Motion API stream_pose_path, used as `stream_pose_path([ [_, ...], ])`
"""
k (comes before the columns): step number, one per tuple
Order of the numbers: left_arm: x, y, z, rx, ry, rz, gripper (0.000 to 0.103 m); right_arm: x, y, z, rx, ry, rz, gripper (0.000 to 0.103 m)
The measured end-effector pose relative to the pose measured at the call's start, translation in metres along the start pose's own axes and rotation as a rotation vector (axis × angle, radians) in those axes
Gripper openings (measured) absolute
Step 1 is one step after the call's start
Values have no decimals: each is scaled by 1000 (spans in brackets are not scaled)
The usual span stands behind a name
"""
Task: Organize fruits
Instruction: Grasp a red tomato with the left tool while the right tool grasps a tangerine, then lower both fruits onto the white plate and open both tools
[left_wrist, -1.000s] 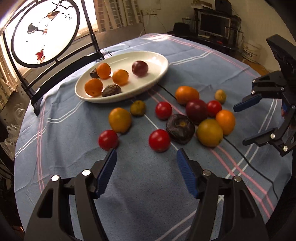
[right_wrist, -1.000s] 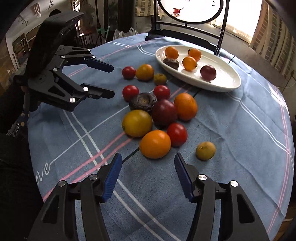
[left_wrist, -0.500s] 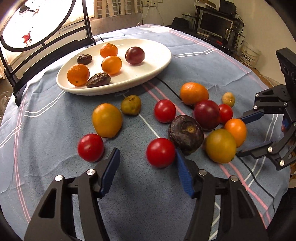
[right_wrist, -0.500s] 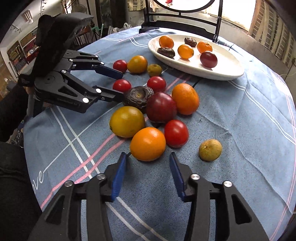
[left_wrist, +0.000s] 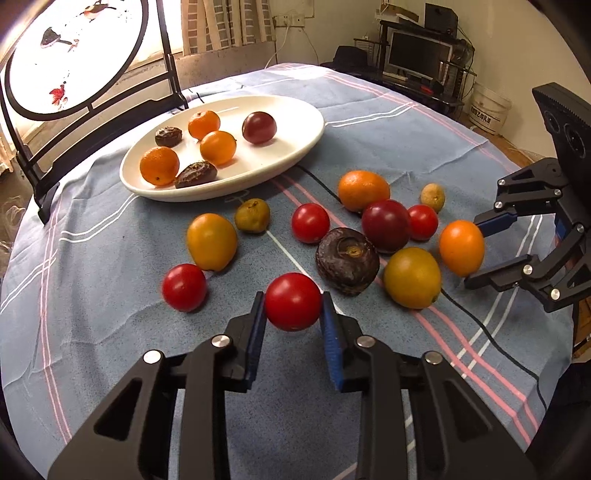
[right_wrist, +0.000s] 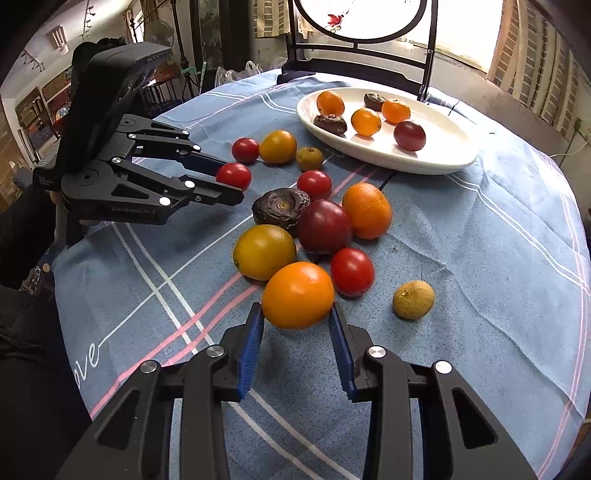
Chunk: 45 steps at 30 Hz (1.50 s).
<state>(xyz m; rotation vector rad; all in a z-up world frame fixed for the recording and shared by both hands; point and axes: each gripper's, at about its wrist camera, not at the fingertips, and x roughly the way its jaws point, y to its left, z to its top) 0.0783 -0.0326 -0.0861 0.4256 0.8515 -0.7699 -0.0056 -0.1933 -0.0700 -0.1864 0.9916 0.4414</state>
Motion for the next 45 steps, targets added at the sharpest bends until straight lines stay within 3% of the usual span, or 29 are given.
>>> stream_pose_path([
  [7, -25, 11, 17, -30, -76, 47, 28, -18, -5, 21, -26, -62, -33, 36],
  [15, -37, 53, 90, -176, -170, 134, 28, -31, -35, 108, -28, -181, -107, 36],
  [21, -9, 76, 130, -242, -146, 232, 28, 7, -68, 163, 28, -171, -121, 37],
  [27, 27, 92, 139, -264, -91, 250, 28, 47, -97, 192, 79, -128, -131, 37],
  [29, 36, 96, 138, -266, -76, 240, 28, 57, -104, 197, 90, -117, -130, 38],
  [32, 45, 100, 137, -274, -55, 244, 30, 63, -110, 202, 109, -118, -148, 47],
  [37, 35, 104, 131, -286, -74, 239, 32, 40, -108, 196, 98, -163, -146, 48],
  [41, 13, 94, 122, -266, -100, 232, 32, 14, -98, 172, 61, -165, -136, 48],
  [45, -10, 66, 103, -202, -118, 212, 38, -9, -81, 129, 15, -148, -122, 53],
])
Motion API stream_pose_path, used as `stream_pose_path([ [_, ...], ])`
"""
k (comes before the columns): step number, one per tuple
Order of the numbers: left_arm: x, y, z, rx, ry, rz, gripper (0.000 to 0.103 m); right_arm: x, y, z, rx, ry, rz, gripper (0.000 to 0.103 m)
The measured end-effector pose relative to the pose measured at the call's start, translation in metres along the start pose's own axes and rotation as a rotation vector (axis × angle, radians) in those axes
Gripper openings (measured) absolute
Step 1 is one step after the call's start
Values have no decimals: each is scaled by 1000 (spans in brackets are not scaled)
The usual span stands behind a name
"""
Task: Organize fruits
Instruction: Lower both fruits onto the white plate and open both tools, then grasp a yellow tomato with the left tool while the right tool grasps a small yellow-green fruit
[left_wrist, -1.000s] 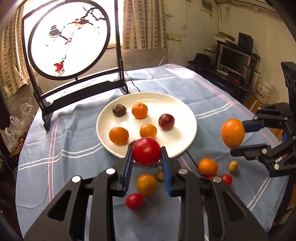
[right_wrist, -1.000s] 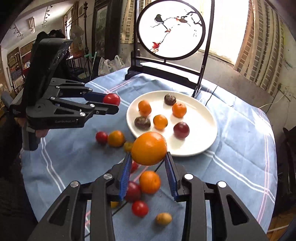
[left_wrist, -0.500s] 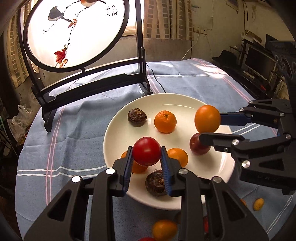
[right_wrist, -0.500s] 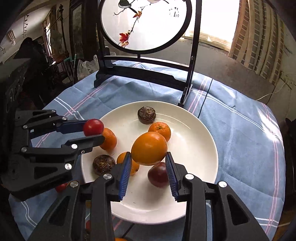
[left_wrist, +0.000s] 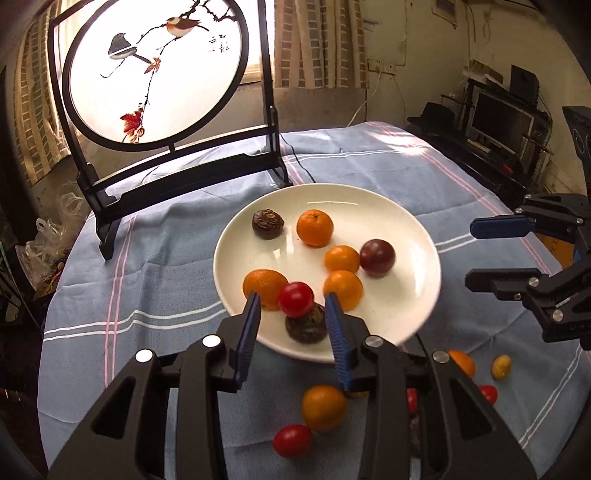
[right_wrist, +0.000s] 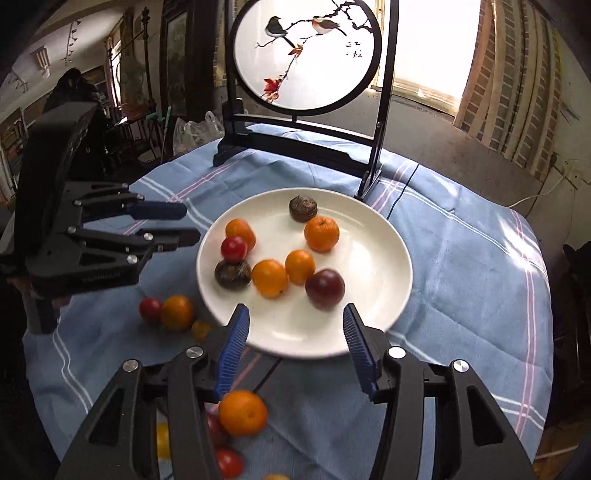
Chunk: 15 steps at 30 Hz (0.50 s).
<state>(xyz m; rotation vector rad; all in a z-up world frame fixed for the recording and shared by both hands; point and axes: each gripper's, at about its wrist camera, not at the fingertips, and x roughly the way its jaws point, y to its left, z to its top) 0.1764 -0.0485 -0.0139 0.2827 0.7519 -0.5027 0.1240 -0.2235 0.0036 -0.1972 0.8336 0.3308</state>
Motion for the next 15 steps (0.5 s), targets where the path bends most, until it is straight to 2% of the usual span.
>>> stream_pose_path([
  [5, -32, -48, -46, 124, 26, -76, 46, -27, 19, -63, -50, 57, 26, 53],
  [8, -44, -79, -80, 181, 76, -157, 49, -32, 28, -95, -88, 101, 28, 53],
  [11, -48, -100, -106, 190, 120, -227, 49, -27, 33, -117, -125, 144, -5, 53],
  [15, -41, -115, -121, 158, 168, -265, 49, -17, 32, -126, -140, 168, -13, 52],
])
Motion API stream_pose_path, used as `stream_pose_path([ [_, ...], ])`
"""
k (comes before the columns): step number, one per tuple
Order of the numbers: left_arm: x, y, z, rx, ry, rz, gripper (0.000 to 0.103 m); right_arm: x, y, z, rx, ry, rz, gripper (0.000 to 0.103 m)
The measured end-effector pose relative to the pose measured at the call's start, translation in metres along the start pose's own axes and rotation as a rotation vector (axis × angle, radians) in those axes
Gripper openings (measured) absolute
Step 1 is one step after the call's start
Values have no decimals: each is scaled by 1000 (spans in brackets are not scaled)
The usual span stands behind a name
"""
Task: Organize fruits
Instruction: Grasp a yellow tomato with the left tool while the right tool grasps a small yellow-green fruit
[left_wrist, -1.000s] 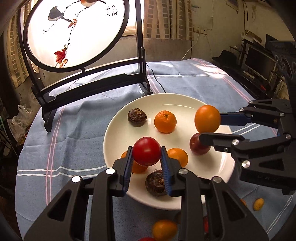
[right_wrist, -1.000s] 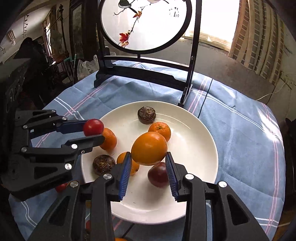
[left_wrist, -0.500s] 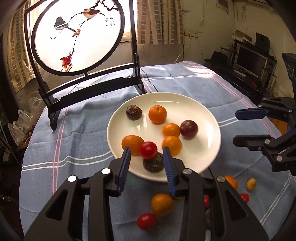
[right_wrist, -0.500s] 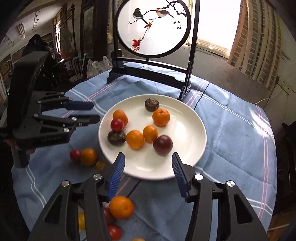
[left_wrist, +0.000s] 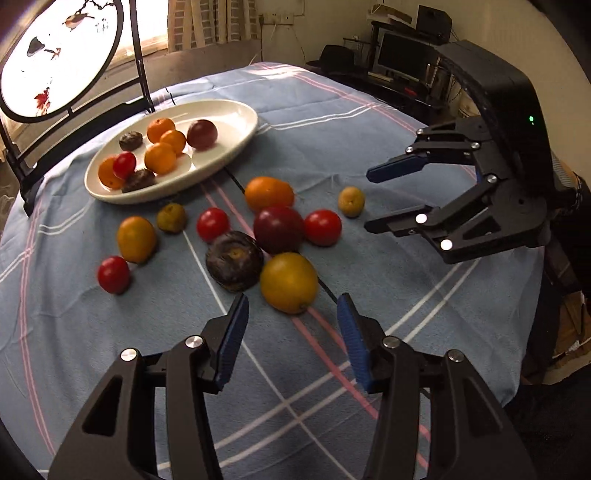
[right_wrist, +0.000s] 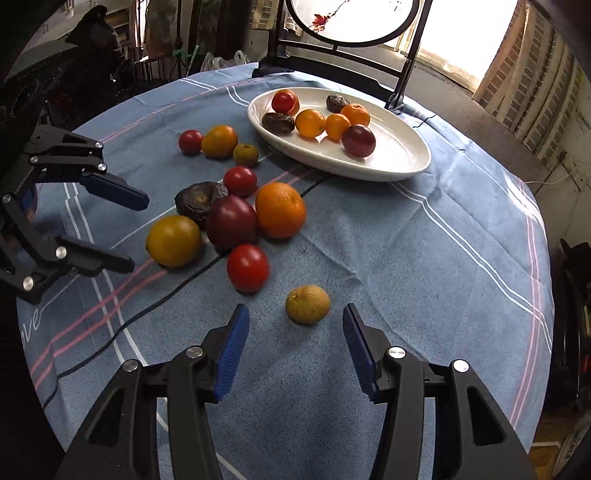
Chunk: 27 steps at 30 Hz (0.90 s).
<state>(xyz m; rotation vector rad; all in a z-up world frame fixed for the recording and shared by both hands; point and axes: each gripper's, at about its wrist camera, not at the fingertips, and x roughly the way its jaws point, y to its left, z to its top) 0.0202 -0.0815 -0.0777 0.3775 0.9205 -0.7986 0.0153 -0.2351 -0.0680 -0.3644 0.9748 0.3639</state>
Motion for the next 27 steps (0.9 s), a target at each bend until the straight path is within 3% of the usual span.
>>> stream_pose_path([
  [9, 28, 5, 11, -70, 31, 8, 49, 18, -2, 2, -16, 14, -12, 28],
  [13, 28, 11, 13, -90, 27, -2, 38, 14, -1, -1, -20, 13, -14, 28],
  [21, 4, 13, 9, -58, -18, 1, 37, -2, -1, 5, -14, -10, -10, 28],
  [27, -29, 39, 38, -63, -125, 80, 37, -20, -1, 40, -37, -89, -30, 28],
])
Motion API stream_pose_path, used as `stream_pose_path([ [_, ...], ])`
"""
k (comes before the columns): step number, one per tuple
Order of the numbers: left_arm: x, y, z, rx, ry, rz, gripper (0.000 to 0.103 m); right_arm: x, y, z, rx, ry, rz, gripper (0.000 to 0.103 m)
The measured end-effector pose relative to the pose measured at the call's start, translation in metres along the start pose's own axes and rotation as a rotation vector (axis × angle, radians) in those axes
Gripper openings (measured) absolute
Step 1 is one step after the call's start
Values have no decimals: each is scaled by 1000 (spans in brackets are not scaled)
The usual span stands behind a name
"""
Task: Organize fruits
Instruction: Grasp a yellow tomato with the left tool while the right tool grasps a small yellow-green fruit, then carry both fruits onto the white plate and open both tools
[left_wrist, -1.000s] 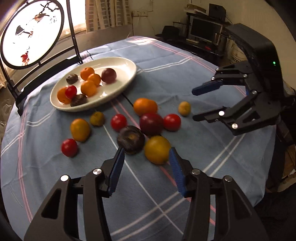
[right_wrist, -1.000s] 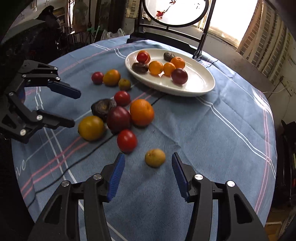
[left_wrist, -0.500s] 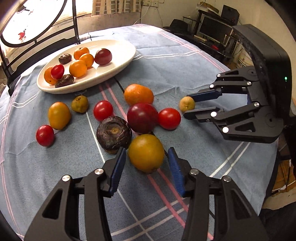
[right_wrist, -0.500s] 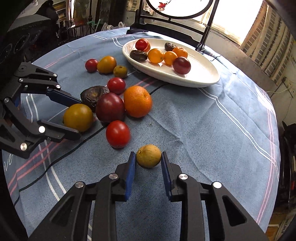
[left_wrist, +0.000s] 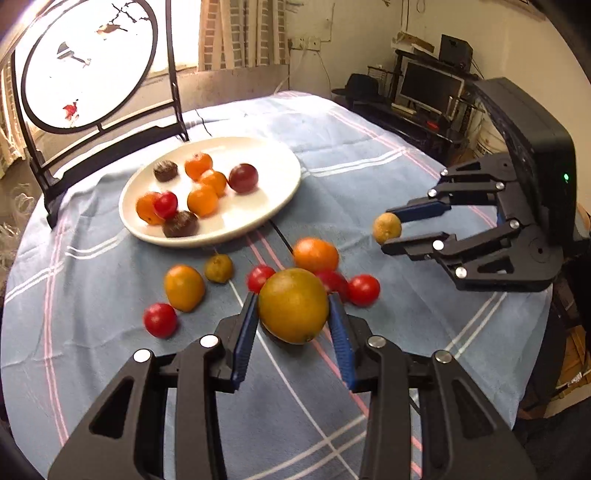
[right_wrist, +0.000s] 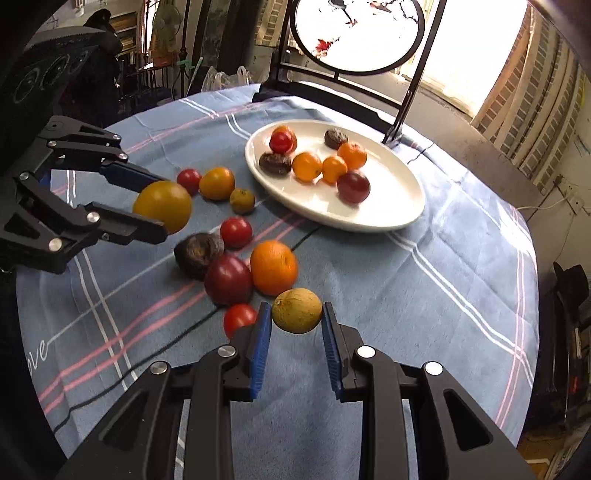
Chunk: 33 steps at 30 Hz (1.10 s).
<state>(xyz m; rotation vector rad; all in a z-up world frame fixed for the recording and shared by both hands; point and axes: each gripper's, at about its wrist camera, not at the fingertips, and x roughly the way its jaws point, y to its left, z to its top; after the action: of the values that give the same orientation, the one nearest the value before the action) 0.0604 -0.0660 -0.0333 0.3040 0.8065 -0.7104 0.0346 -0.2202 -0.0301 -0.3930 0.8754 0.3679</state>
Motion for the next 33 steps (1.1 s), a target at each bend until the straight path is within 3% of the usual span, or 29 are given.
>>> stream_pose_path([
  [6, -9, 35, 52, -56, -109, 130, 37, -15, -15, 56, 32, -134, -36, 28],
  [11, 20, 62, 88, -159, -135, 282, 37, 13, -42, 100, 233, -180, -84, 28],
  [16, 54, 86, 102, -245, -106, 311, 37, 56, -64, 120, 373, -159, -36, 28],
  [20, 66, 96, 103, -257, -101, 351, 37, 74, -63, 124, 386, -135, -31, 28],
  [33, 71, 105, 101, -263, -106, 383, 37, 78, -62, 123, 417, -155, -22, 28],
])
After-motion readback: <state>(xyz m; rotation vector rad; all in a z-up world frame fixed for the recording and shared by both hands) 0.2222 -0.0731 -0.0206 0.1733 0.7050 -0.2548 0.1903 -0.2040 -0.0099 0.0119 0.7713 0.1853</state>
